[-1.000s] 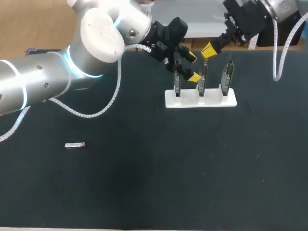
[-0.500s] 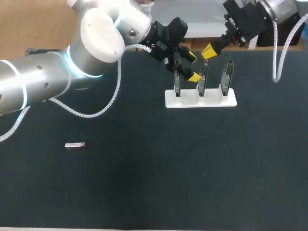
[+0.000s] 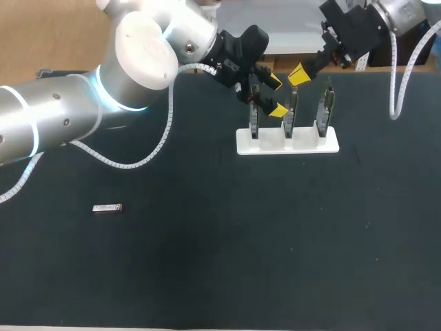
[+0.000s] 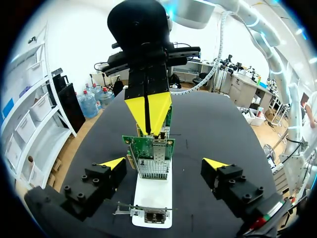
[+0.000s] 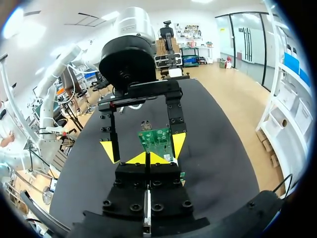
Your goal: Pick up the optical module with the left hand, and insert it into the network port with the right hand.
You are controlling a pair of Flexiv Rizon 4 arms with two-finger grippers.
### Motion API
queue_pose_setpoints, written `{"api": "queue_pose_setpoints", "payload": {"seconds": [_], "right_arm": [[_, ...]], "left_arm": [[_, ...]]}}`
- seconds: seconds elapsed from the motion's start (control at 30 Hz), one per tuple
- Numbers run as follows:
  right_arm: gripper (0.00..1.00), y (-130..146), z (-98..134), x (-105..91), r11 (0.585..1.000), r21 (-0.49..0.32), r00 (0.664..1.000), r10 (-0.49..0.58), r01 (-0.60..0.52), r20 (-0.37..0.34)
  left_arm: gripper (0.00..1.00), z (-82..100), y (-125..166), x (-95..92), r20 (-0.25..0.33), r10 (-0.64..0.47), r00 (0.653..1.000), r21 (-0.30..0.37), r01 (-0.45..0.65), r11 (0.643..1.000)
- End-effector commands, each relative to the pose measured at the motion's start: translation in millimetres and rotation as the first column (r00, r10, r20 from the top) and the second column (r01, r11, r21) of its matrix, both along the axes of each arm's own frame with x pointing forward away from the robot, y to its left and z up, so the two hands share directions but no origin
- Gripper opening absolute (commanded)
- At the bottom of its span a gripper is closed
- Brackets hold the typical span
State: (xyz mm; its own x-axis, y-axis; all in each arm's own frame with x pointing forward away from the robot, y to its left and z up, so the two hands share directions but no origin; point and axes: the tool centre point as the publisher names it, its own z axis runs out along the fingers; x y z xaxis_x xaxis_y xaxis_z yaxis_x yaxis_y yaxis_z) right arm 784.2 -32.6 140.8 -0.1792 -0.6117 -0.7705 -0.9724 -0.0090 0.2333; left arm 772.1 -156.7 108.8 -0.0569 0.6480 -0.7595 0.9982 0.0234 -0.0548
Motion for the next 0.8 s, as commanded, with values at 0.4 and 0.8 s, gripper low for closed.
{"api": "queue_pose_setpoints", "payload": {"seconds": [0.4,0.8], "right_arm": [[0.0,-2,1,4.4,0.999,0.036,1.0,-0.01,0.01,0.001],[0.0,-16,36,0.3,0.995,0.094,0.996,-0.027,0.019,0.088]], "left_arm": [[1.0,0.5,-1,1.8,-0.003,-0.001,1.0,0.005,0.001,1.0],[1.0,0.5,-1,1.8,-0.003,-0.001,1.0,0.005,0.001,1.0]]}}
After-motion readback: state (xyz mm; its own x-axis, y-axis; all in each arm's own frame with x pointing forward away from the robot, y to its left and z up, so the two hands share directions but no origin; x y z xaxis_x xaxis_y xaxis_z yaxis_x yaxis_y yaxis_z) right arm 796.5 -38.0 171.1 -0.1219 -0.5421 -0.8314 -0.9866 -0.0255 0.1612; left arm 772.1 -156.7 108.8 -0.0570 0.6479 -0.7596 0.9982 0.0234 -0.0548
